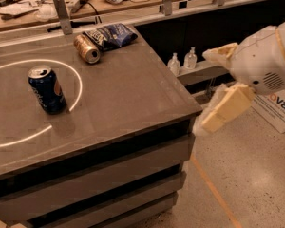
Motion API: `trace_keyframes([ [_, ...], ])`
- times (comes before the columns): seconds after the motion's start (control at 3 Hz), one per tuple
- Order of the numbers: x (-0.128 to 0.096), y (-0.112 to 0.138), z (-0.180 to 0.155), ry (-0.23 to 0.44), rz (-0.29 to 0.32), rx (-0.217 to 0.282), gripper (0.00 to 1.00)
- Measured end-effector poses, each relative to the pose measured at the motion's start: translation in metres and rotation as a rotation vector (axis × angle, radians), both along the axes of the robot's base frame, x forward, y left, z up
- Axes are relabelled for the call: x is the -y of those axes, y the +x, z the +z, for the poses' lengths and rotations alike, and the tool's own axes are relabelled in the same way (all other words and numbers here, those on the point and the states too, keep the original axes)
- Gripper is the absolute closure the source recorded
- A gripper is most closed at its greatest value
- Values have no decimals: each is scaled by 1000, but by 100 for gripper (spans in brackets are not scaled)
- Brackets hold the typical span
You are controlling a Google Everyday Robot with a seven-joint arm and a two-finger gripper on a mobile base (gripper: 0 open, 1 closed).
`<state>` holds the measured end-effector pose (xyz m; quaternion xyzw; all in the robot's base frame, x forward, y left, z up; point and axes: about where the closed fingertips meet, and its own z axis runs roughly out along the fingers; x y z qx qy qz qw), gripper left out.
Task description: Pick pepsi can
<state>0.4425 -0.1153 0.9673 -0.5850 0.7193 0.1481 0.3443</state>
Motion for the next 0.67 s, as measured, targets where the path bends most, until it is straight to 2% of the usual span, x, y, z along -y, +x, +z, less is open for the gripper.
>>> trace_keyframes([
  [0.33,-59,4,-1,193,45,5,0],
  [0.67,-100,11,-10,276,55,11,0],
])
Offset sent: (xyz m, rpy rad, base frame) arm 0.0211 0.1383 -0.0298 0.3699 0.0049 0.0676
